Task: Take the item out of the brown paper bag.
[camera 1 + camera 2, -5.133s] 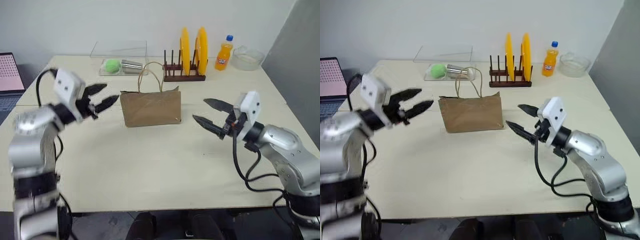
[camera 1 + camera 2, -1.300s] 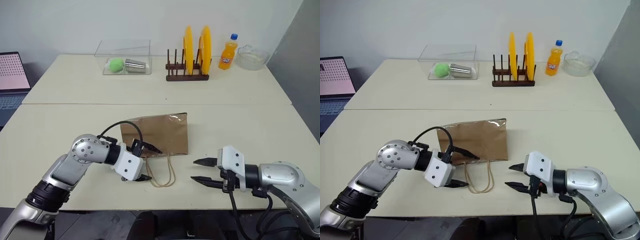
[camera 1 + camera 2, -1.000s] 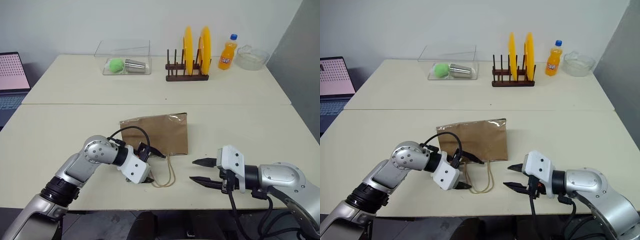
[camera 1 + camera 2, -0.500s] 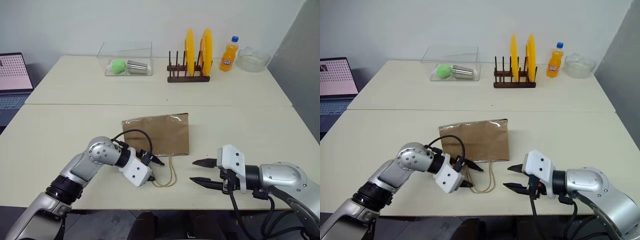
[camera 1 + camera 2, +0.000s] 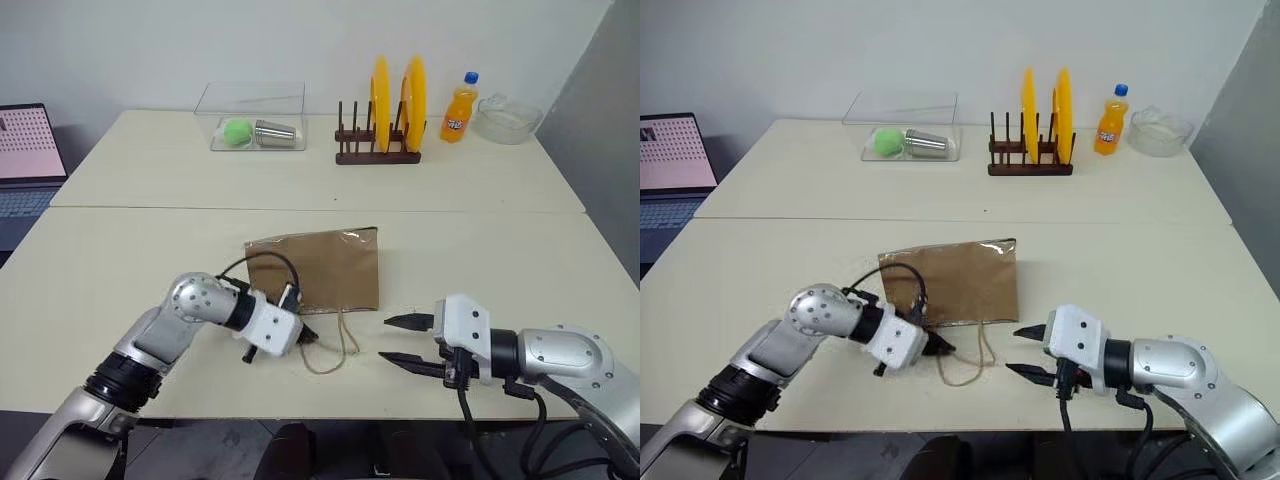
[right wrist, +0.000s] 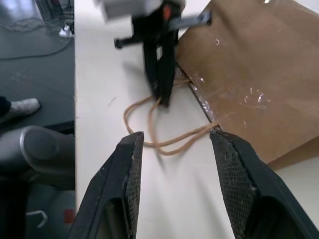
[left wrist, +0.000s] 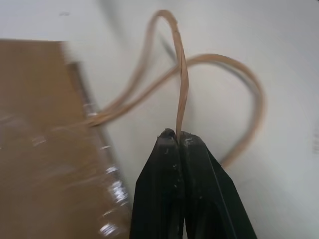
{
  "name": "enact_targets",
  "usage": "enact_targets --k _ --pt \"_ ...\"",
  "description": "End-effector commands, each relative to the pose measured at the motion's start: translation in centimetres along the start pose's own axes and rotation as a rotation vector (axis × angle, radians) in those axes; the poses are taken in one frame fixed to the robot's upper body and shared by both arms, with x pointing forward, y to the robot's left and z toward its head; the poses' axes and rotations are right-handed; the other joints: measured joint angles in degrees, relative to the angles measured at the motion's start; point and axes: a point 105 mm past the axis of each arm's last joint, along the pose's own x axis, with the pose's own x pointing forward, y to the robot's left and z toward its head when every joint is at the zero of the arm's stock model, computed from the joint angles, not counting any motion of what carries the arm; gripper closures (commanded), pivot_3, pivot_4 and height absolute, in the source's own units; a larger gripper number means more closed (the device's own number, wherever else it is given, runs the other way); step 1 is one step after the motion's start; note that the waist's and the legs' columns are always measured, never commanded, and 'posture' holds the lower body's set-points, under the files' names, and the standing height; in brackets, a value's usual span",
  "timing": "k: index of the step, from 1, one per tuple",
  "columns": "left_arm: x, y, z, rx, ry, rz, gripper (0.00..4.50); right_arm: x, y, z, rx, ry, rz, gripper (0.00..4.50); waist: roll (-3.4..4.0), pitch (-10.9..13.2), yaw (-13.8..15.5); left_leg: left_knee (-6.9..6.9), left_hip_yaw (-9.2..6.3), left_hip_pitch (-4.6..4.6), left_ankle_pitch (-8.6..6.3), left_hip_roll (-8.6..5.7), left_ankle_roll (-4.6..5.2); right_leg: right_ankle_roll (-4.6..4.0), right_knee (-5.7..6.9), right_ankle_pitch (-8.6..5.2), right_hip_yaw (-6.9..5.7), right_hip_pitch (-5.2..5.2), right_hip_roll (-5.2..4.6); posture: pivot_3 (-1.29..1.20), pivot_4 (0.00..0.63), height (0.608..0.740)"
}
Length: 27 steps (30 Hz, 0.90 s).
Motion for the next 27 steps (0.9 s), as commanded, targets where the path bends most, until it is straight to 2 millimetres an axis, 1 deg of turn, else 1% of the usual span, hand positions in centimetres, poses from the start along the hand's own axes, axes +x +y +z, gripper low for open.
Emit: enact_targets --k 1,3,6,10,13,16,20,23,25,27 --pt "-2.4 2.7 1.8 -0.078 -0.053 0.149 4.47 0.1 0.9 0.0 -0.124 -0.008 0.047 2.28 0.00 0.0 0.0 0.00 0.00 0.00 0.00 0.00 0.00 0.00 -0.01 0.00 0.00 0.00 0.00 0.00 0.150 0.740" --pt "-3.1 3.4 2.4 -0.124 -0.075 0.189 4.47 0.3 0.9 -0.1 -0.167 -0.023 0.050 2.28 0.00 0.0 0.0 0.00 0.01 -0.02 0.00 0.00 0.00 0.01 -0.03 0.00 0.01 0.00 0.00 0.00 0.150 0.740" --pt "-3.5 3.9 3.1 -0.172 -0.096 0.220 4.47 0.7 0.8 0.1 -0.217 -0.041 0.059 2.28 0.00 0.0 0.0 0.00 0.02 -0.02 0.00 0.00 0.00 0.01 -0.03 0.00 0.02 -0.01 0.00 0.00 0.150 0.740" --pt "-3.9 4.4 3.3 -0.195 -0.090 0.247 4.47 2.1 0.9 -0.4 -0.321 -0.027 0.094 2.28 0.00 0.0 -0.1 0.00 0.01 0.04 0.01 0.01 -0.01 0.01 0.01 0.00 0.04 0.00 0.03 0.00 0.150 0.740" --pt "-3.9 4.5 3.3 -0.195 -0.085 0.252 4.47 3.9 0.5 -1.1 -0.406 -0.011 0.116 2.28 -0.01 0.0 -0.1 0.00 0.00 0.04 0.01 0.03 -0.02 0.00 0.02 0.00 0.04 -0.01 0.06 0.00 0.150 0.740" --pt "-4.0 4.4 3.3 -0.185 -0.077 0.248 4.47 5.9 -0.2 -1.8 -0.483 0.014 0.118 2.28 0.00 0.0 -0.2 0.01 0.04 0.05 0.01 0.03 -0.02 -0.01 0.03 0.00 0.09 -0.01 0.07 0.00 0.150 0.740" --pt "-4.0 4.2 3.1 -0.176 -0.065 0.242 4.47 8.5 -0.5 -2.3 -0.535 0.024 0.161 2.28 -0.01 0.0 -0.2 0.00 0.04 0.04 0.02 0.03 -0.03 -0.02 0.03 0.00 0.10 -0.04 0.07 0.00 0.150 0.740" --pt "-4.2 4.0 2.9 -0.176 -0.061 0.241 4.47 9.8 -0.7 -3.1 -0.595 0.054 0.189 2.28 0.00 0.0 -0.1 0.01 0.06 0.03 0.02 0.02 -0.03 -0.03 0.03 0.01 0.14 -0.06 0.07 0.00 0.150 0.740" --pt "-4.3 3.9 2.8 -0.171 -0.054 0.242 4.47 10.4 -0.8 -3.1 -0.596 0.050 0.199 2.28 -0.01 0.0 -0.1 0.01 0.08 0.02 0.02 0.01 -0.03 -0.04 0.02 0.01 0.16 -0.06 0.06 0.00 0.150 0.740" --pt "-4.5 4.0 2.6 -0.172 -0.050 0.246 4.50 10.7 -1.0 -3.3 -0.589 0.056 0.203 2.67 -0.01 0.0 -0.1 0.01 0.07 0.03 0.02 0.01 -0.03 -0.04 0.04 0.02 0.17 -0.06 0.06 0.00 0.150 0.740"
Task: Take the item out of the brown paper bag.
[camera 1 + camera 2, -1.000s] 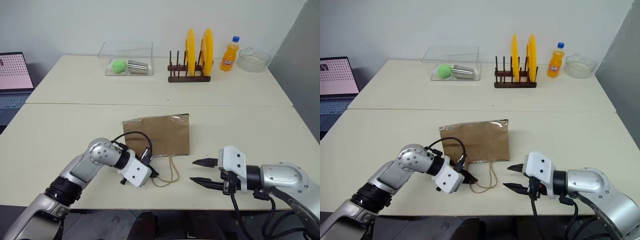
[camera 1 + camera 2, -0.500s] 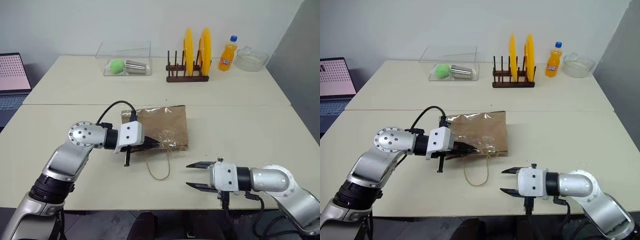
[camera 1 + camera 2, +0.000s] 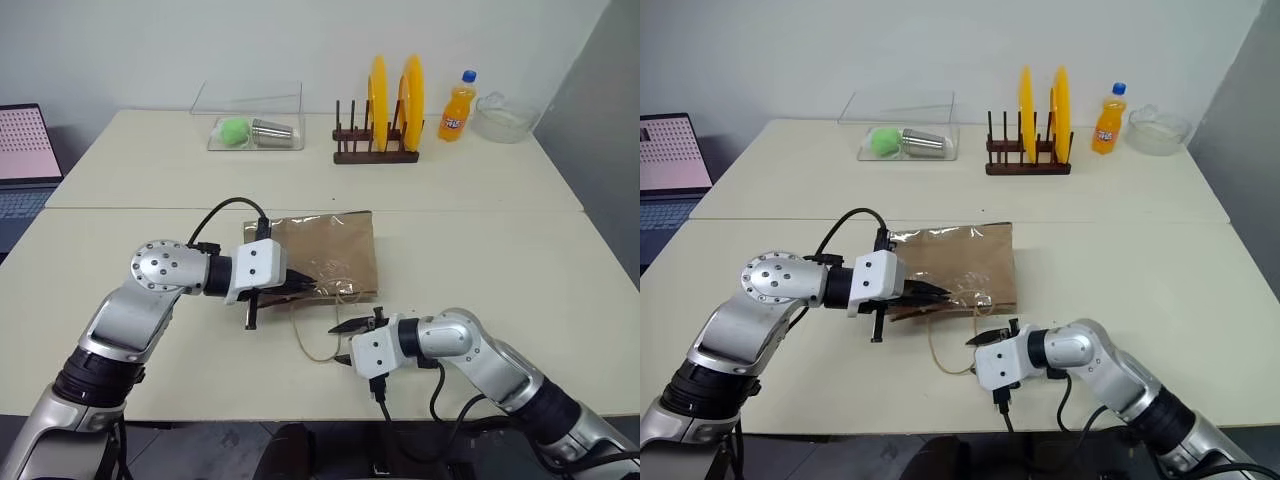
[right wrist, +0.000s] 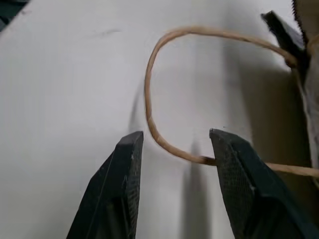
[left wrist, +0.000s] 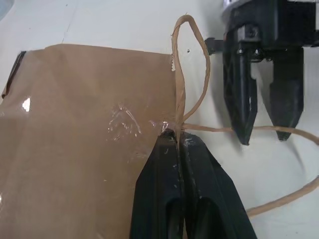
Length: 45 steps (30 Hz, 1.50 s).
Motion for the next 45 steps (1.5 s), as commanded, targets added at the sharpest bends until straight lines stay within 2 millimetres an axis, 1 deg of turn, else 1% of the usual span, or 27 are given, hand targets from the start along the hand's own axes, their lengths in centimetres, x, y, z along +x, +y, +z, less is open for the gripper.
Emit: enact_targets --k 1,2,3,5,6,10,16,19,22,26,31,33,37,40,41,42,43,45 --pt "-1.0 0.7 0.7 0.053 0.000 0.033 4.50 0.4 0.0 -0.1 -0.014 0.001 0.019 2.92 0.00 0.0 0.0 0.00 0.00 0.01 0.00 0.00 0.00 0.00 0.03 0.00 0.00 0.00 0.00 0.00 0.150 0.740" --pt "-1.1 0.8 0.6 0.053 0.002 0.037 4.50 0.5 0.0 -0.2 -0.006 0.003 0.026 3.29 0.00 0.0 0.0 0.00 -0.01 0.02 0.00 0.00 0.00 0.00 0.05 0.00 0.00 0.00 0.00 0.00 0.150 0.740" --pt "-1.1 0.9 0.6 0.054 0.004 0.041 4.50 0.5 0.1 -0.2 0.005 0.001 0.031 3.54 0.00 0.0 0.0 0.00 -0.01 0.03 0.00 0.00 0.00 -0.01 0.06 0.00 -0.01 0.00 0.00 0.00 0.150 0.740" --pt "-1.2 1.2 0.6 0.051 0.004 0.052 4.50 0.5 0.5 -0.5 0.006 0.014 0.056 4.30 0.00 0.0 0.0 0.00 0.00 0.06 0.00 0.00 0.01 -0.01 0.09 0.00 0.00 0.01 0.00 0.00 0.150 0.740" --pt "-1.2 1.3 0.6 0.050 0.000 0.058 4.50 0.5 0.6 -0.5 0.014 0.015 0.055 4.48 0.00 0.0 0.0 0.01 0.00 0.06 0.00 0.00 0.01 -0.01 0.10 0.01 -0.01 0.01 0.00 0.00 0.150 0.740" --pt "-1.1 2.4 1.6 0.017 -0.052 0.104 4.50 0.6 1.3 -0.7 0.042 0.019 0.067 4.48 0.00 0.0 0.0 0.00 -0.01 0.08 0.00 0.00 0.01 -0.01 0.11 0.01 -0.01 0.03 0.01 0.00 0.150 0.740" --pt "-1.2 5.1 3.5 -0.044 -0.131 0.191 4.50 0.6 2.5 -1.1 0.063 0.040 0.100 4.48 -0.03 0.0 0.0 0.02 0.00 0.09 0.00 -0.01 0.01 0.00 0.09 0.01 -0.01 0.05 0.01 0.00 0.150 0.740" --pt "-1.6 7.1 5.2 -0.088 -0.194 0.245 4.50 0.5 3.2 -1.5 0.073 0.061 0.126 4.48 -0.05 0.0 0.1 0.02 0.00 0.09 0.00 -0.01 0.01 0.00 0.10 0.01 0.00 0.06 0.01 0.00 0.150 0.740" --pt "-2.1 8.7 6.6 -0.080 -0.222 0.264 4.50 0.4 3.6 -1.6 0.075 0.065 0.142 4.48 -0.07 -0.1 0.1 0.04 0.00 0.10 0.00 -0.03 0.01 0.00 0.10 0.01 -0.01 0.07 0.00 0.00 0.150 0.740" --pt "-2.8 10.1 7.1 -0.041 -0.212 0.283 4.50 0.5 3.8 -1.5 0.060 0.067 0.155 4.48 -0.06 -0.1 0.1 0.02 0.02 0.14 0.01 -0.03 -0.01 0.00 0.09 0.00 0.02 0.09 0.00 0.00 0.150 0.740" --pt "-4.1 12.3 7.7 -0.022 -0.225 0.352 4.50 0.5 3.8 -1.9 0.036 0.080 0.151 4.48 -0.06 -0.1 0.1 0.03 0.01 0.14 0.02 -0.03 -0.03 0.00 0.10 0.01 0.02 0.09 0.00 0.00 0.150 0.740" --pt "-4.3 12.4 8.1 -0.024 -0.246 0.342 4.50 0.4 3.6 -1.9 0.035 0.080 0.143 4.48 -0.08 -0.1 0.1 0.04 0.01 0.14 0.02 -0.03 -0.03 0.00 0.09 0.01 0.02 0.09 0.00 0.00 0.150 0.740" --pt "-4.0 11.1 7.9 -0.004 -0.241 0.259 4.50 -0.3 2.2 -1.5 0.073 0.050 0.079 4.48 -0.08 -0.1 0.1 0.04 0.04 0.14 0.03 -0.04 -0.04 0.00 0.09 0.01 0.05 0.09 0.00 0.00 0.150 0.740" --pt "-3.8 10.3 7.6 0.012 -0.227 0.217 4.50 -1.0 1.8 -1.3 0.059 0.046 0.060 3.90 -0.08 -0.1 0.1 0.03 0.04 0.14 0.05 -0.04 -0.08 -0.01 0.09 0.01 0.06 0.09 -0.01 0.00 0.150 0.740" --pt "-3.7 10.1 7.6 0.012 -0.230 0.209 4.50 -1.3 1.8 -0.9 0.057 0.033 0.063 3.54 -0.08 -0.1 0.2 0.04 0.04 0.13 0.04 -0.04 -0.07 -0.01 0.08 0.01 0.06 0.08 -0.01 0.00 0.150 0.740" --pt "-3.6 10.0 7.6 0.011 -0.236 0.204 4.50 -1.7 1.7 -0.6 0.057 0.021 0.063 3.29 -0.08 -0.1 0.2 0.05 0.03 0.12 0.03 -0.05 -0.05 -0.01 0.08 0.01 0.05 0.09 -0.02 0.00 0.150 0.740" --pt "-3.5 9.9 7.7 0.012 -0.239 0.201 4.50 -2.2 1.4 0.0 0.047 0.000 0.048 2.95 -0.08 -0.1 0.3 0.06 0.02 0.10 0.03 -0.06 -0.04 0.00 0.07 0.01 0.04 0.08 -0.03 0.00 0.150 0.740" --pt "-3.4 9.8 7.7 0.015 -0.241 0.198 4.50 -3.4 0.5 1.3 0.043 -0.060 0.011 2.95 -0.09 -0.1 0.2 0.07 0.02 0.07 0.02 -0.07 -0.03 0.00 0.05 0.01 0.04 0.08 -0.05 0.00 0.150 0.740"
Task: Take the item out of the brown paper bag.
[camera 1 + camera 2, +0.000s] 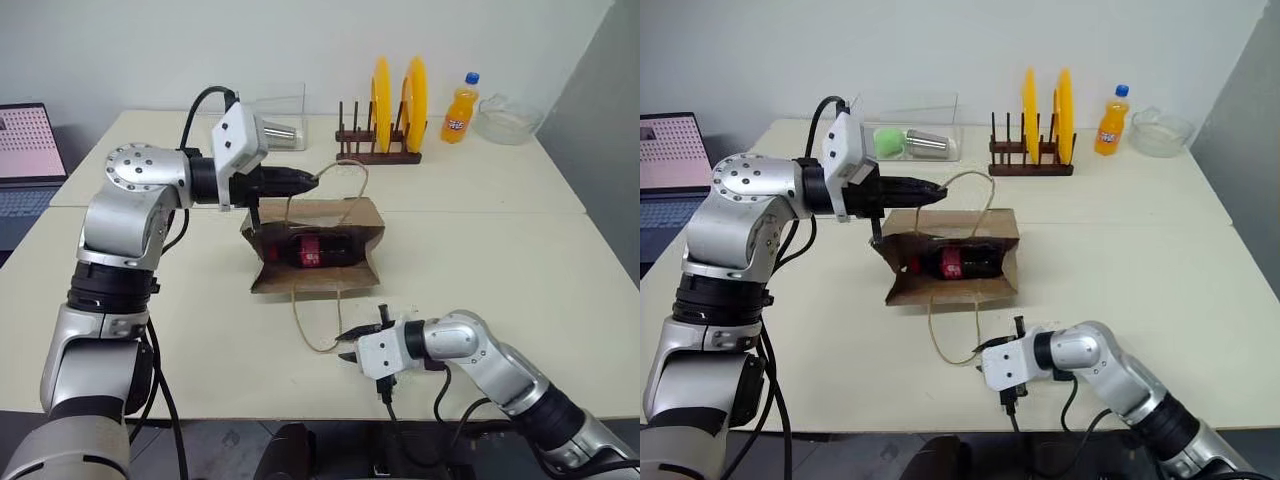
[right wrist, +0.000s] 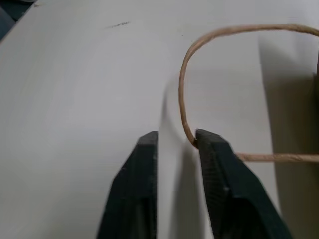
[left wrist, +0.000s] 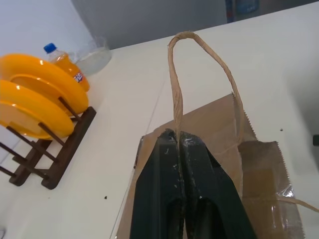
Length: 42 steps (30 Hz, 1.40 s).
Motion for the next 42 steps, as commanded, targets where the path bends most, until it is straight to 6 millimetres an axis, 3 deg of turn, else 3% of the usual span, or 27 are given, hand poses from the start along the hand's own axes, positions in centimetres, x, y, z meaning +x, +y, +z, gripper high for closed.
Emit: enact_targets --k 1,5,8,10,12,16,19,22,26,29,36,42 --pt "-0.3 -0.1 1.6 0.059 -0.042 0.000 4.50 -2.2 -1.0 2.5 -0.007 -0.104 -0.041 2.95 -0.01 0.0 -0.1 0.00 -0.01 -0.02 0.00 0.00 0.00 0.00 0.00 0.00 -0.01 -0.01 0.00 0.00 0.150 0.740" --pt "-0.3 -0.2 1.5 0.064 -0.040 -0.001 4.50 -6.1 -1.4 4.2 0.065 -0.171 -0.032 2.95 0.00 0.0 -0.1 0.00 -0.02 -0.05 0.00 0.01 0.01 0.00 0.03 0.00 -0.02 -0.06 0.00 0.00 0.150 0.740" --pt "-0.3 -0.2 1.4 0.063 -0.040 0.001 4.50 -7.8 -1.4 5.0 0.153 -0.189 -0.007 2.95 -0.01 0.0 -0.1 0.00 -0.05 -0.05 -0.01 0.02 0.01 0.00 0.01 0.00 -0.05 -0.04 0.00 0.00 0.150 0.740" --pt "-0.3 -0.2 1.3 0.062 -0.040 0.001 4.50 -8.4 -2.8 6.1 0.215 -0.240 -0.046 2.95 -0.01 0.0 -0.3 -0.01 -0.05 -0.04 -0.01 0.04 0.02 0.00 0.03 0.00 -0.05 -0.04 0.00 0.00 0.150 0.740" --pt "-0.3 -0.1 1.1 0.062 -0.039 0.002 4.50 -8.0 -5.1 6.9 0.214 -0.282 -0.125 2.95 -0.01 0.0 -0.6 -0.01 -0.03 0.00 -0.01 0.06 0.01 0.00 0.07 0.00 -0.04 -0.04 0.01 0.00 0.150 0.740" --pt "-0.5 0.4 0.8 0.065 -0.024 0.009 4.50 -5.0 -9.8 7.4 0.132 -0.257 -0.256 2.95 -0.01 0.0 -1.1 -0.03 -0.02 0.11 0.01 0.06 -0.02 -0.02 0.25 0.01 -0.01 -0.06 0.04 0.00 0.150 0.740" --pt "-0.7 0.7 0.7 0.061 -0.023 0.020 4.50 -2.8 -12.0 7.4 0.122 -0.237 -0.295 2.95 -0.01 0.0 -1.2 -0.03 -0.01 0.05 0.02 0.03 -0.04 -0.05 0.43 0.02 0.01 -0.18 0.01 0.00 0.150 0.740" --pt "-0.9 1.0 0.9 0.050 -0.038 0.040 4.50 -0.4 -12.9 6.5 0.094 -0.156 -0.299 2.95 -0.01 0.0 -1.2 0.01 0.00 -0.15 0.03 -0.03 -0.05 -0.30 0.52 0.16 0.00 -0.40 -0.04 0.00 0.150 0.740" --pt "-1.0 1.2 1.1 0.049 -0.043 0.051 4.50 0.8 -13.7 5.9 0.038 -0.082 -0.311 2.95 0.00 0.0 -1.3 0.64 -0.01 -1.07 0.16 -0.04 -0.27 -0.32 0.84 0.17 0.01 -1.13 -0.05 0.00 0.150 0.740" --pt "-1.2 1.5 1.5 0.044 -0.060 0.072 4.50 1.9 -14.1 5.5 -0.006 -0.008 -0.320 2.95 -0.01 0.0 -1.5 0.72 0.01 -1.16 0.15 -0.07 -0.26 -0.31 0.83 0.18 0.02 -1.16 -0.08 0.00 0.150 0.740" --pt "-1.2 1.9 2.1 0.036 -0.082 0.090 4.50 3.2 -14.5 4.6 -0.110 0.125 -0.388 2.95 0.00 0.0 -1.5 0.73 -0.08 -1.08 0.04 -0.02 -0.06 -0.32 0.99 0.18 -0.05 -1.15 -0.02 0.00 0.150 0.740" --pt "-1.5 2.5 2.7 0.020 -0.106 0.118 4.50 3.4 -13.8 5.3 -0.193 0.149 -0.422 2.95 0.00 0.0 -1.5 0.73 -0.07 -1.09 0.05 -0.03 -0.08 -0.32 0.96 0.18 -0.03 -1.15 -0.02 0.00 0.150 0.740"
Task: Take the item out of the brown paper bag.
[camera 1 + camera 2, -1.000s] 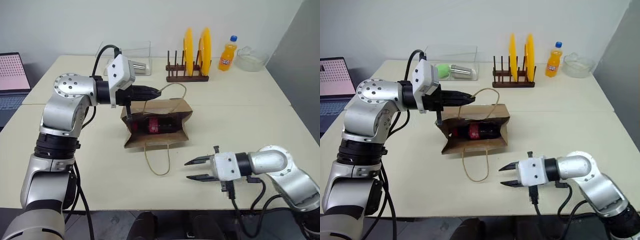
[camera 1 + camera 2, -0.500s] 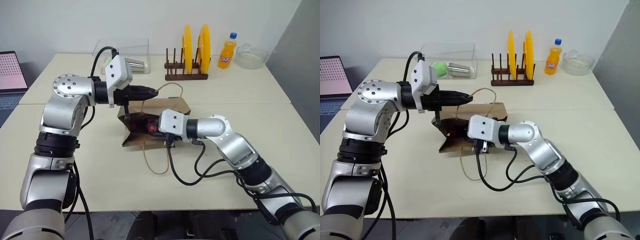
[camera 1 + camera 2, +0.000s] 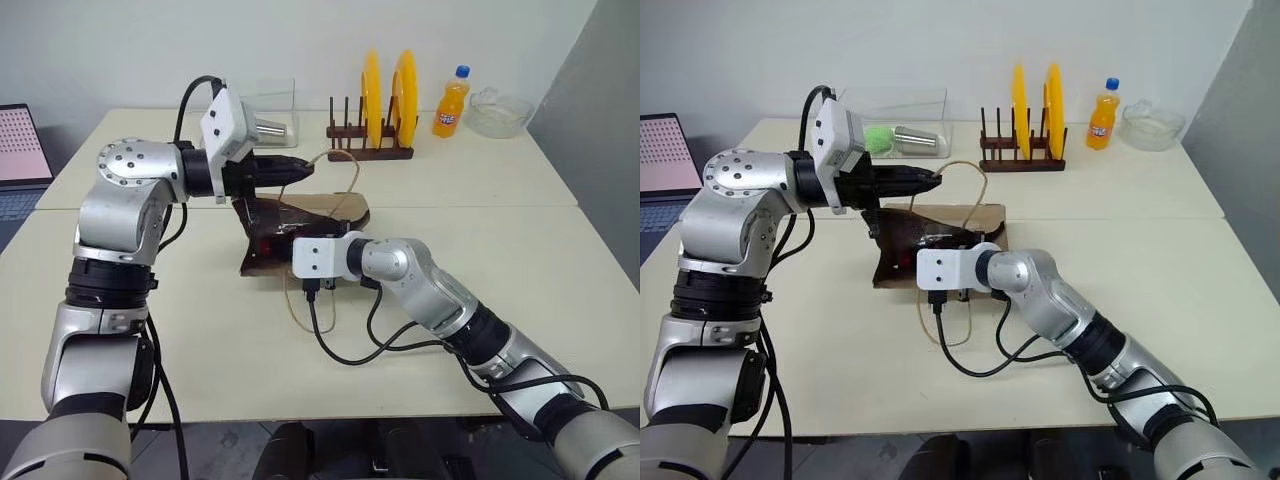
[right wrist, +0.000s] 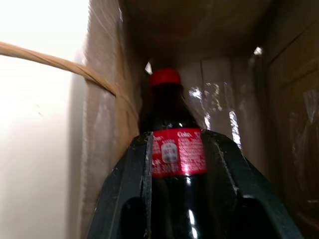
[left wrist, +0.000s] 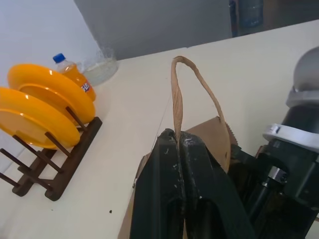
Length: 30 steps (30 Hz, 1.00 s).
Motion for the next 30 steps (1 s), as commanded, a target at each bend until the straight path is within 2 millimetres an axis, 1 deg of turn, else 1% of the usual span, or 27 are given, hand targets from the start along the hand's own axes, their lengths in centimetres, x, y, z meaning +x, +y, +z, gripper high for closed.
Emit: enact_targets --k 1,7,12,13,15,17,20,24,26,30 --pt "-0.5 1.0 2.2 0.033 -0.067 0.042 4.50 -0.3 -0.4 1.8 -0.068 -0.044 -0.043 2.95 0.00 0.0 0.0 0.00 0.00 0.00 0.00 0.00 0.00 0.00 0.00 0.00 0.00 0.00 0.00 0.00 0.150 0.740" --pt "-0.6 1.9 3.0 0.016 -0.102 0.086 4.50 -0.2 -0.4 2.4 -0.069 -0.051 -0.072 2.95 0.00 0.0 -0.1 0.00 -0.01 0.01 0.00 0.00 0.01 0.00 0.01 0.00 -0.01 0.00 0.01 0.00 0.150 0.740" --pt "-0.6 1.6 3.3 0.014 -0.110 0.073 4.50 0.0 0.0 2.3 -0.012 -0.052 -0.047 2.95 0.00 0.0 -0.1 0.00 0.00 0.01 0.02 0.00 -0.03 0.00 0.00 0.00 0.01 0.00 0.00 0.00 0.150 0.740" --pt "-0.5 1.4 3.3 0.013 -0.112 0.063 4.50 0.1 -0.1 2.4 0.023 -0.054 -0.043 2.95 0.00 0.0 -0.1 0.00 -0.01 0.01 0.02 0.00 -0.03 0.00 0.00 0.00 0.01 0.00 0.00 0.00 0.150 0.740" --pt "-0.4 0.6 3.5 0.013 -0.113 0.032 4.50 0.4 -1.1 2.6 0.077 -0.056 -0.042 2.95 0.00 0.0 -0.1 0.00 -0.02 0.01 0.02 0.00 -0.03 0.00 0.00 0.00 0.00 0.00 0.00 0.00 0.150 0.740" --pt "-0.3 0.1 3.5 0.020 -0.105 0.013 4.50 0.6 -1.9 2.5 0.093 -0.047 -0.038 2.95 0.00 0.0 -0.2 0.00 -0.01 0.01 0.02 0.00 -0.04 -0.01 0.01 0.00 0.00 0.00 0.00 0.00 0.150 0.740" --pt "-0.3 -0.1 3.4 0.023 -0.102 0.010 4.50 1.0 -2.1 1.9 0.087 -0.020 -0.005 2.37 0.00 0.0 -0.1 0.00 -0.02 0.02 0.10 0.00 -0.17 -0.01 0.01 0.01 0.00 0.00 0.00 0.00 0.150 0.740" --pt "-0.2 -0.5 3.4 0.028 -0.098 0.002 4.50 1.5 -2.0 1.0 0.040 0.025 0.035 0.97 0.00 0.0 -0.1 0.00 0.00 0.02 0.09 -0.01 -0.16 -0.01 -0.02 0.01 0.01 0.02 0.00 0.00 0.150 0.740" --pt "-0.2 -0.7 3.4 0.032 -0.097 -0.003 4.50 1.7 -2.0 0.3 -0.012 0.067 0.065 0.97 0.00 0.0 -0.2 0.00 0.00 0.02 0.09 -0.01 -0.16 -0.01 -0.02 0.01 0.01 0.01 0.00 0.00 0.150 0.740" --pt "-0.2 -0.9 3.4 0.036 -0.093 -0.007 4.50 1.8 -1.6 -0.3 -0.038 0.088 0.136 0.97 0.00 0.0 -0.2 0.00 -0.01 0.02 0.05 -0.01 -0.09 -0.01 0.00 0.00 -0.01 0.02 0.00 0.00 0.150 0.740"
